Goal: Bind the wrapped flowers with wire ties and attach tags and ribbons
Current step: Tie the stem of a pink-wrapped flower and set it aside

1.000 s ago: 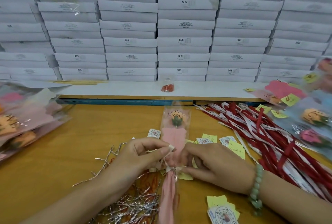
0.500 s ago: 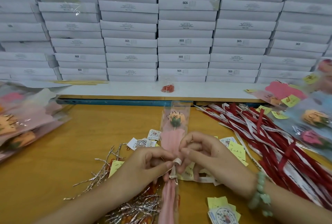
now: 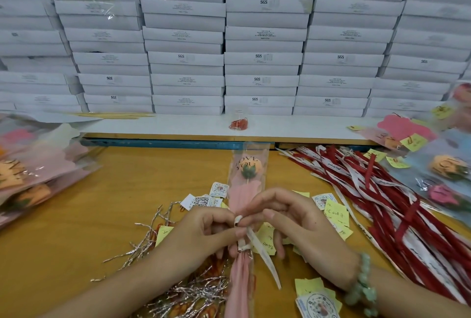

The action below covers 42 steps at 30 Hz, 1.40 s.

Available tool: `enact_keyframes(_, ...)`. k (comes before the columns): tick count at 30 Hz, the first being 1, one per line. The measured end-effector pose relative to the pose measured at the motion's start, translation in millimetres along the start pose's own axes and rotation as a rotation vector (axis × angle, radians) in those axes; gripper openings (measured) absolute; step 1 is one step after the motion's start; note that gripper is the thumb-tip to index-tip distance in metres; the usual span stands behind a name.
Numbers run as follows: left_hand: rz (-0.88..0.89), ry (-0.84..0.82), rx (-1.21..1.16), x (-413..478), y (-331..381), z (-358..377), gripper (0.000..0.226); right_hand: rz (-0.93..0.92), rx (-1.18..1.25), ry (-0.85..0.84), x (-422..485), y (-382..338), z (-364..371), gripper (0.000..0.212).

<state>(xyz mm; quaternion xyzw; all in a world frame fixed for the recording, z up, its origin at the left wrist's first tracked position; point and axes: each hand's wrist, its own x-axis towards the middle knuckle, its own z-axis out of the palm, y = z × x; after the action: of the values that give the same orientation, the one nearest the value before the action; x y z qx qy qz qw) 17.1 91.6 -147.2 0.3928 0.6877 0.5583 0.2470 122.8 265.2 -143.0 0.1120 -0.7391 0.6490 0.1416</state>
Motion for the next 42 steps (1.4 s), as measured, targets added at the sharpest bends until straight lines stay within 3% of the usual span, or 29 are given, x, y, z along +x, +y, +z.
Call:
enact_keyframes(6,0.019,0.003,-0.053,-2.6,3.0,0.7,0.017,0.019,-0.341,0.161,1.9,6.2,-3.0,0.014)
enact_keyframes(10,0.028,0.004,-0.072,-3.3,6.2,2.2,0.020,-0.014,-0.370,0.122,2.4,4.9,-1.6,0.005)
enact_keyframes(17,0.027,-0.001,-0.069,-2.3,7.5,3.5,0.020,-0.093,-0.417,0.030,-1.8,0.1,1.3,0.028)
enact_keyframes(22,0.027,-0.008,-0.049,-3.7,9.4,3.6,0.024,-0.101,-0.551,-0.089,-2.9,-1.6,4.4,0.023)
enact_keyframes(26,0.028,-0.001,-0.038,-4.5,11.5,4.6,0.030,-0.086,-0.563,-0.077,-1.8,-1.1,4.4,0.014)
enact_keyframes(32,0.033,0.018,-0.060,-4.8,11.4,5.0,0.020,-0.095,-0.490,0.033,-2.5,-0.1,4.5,0.008)
enact_keyframes(39,0.028,-0.030,-0.020,-5.2,12.4,3.8,0.026,-0.065,-0.484,-0.069,-2.8,-2.1,6.8,0.030)
enact_keyframes(42,0.028,-0.032,-0.029,-5.5,14.3,4.8,0.026,-0.046,-0.461,-0.068,-2.1,-1.1,5.1,0.026)
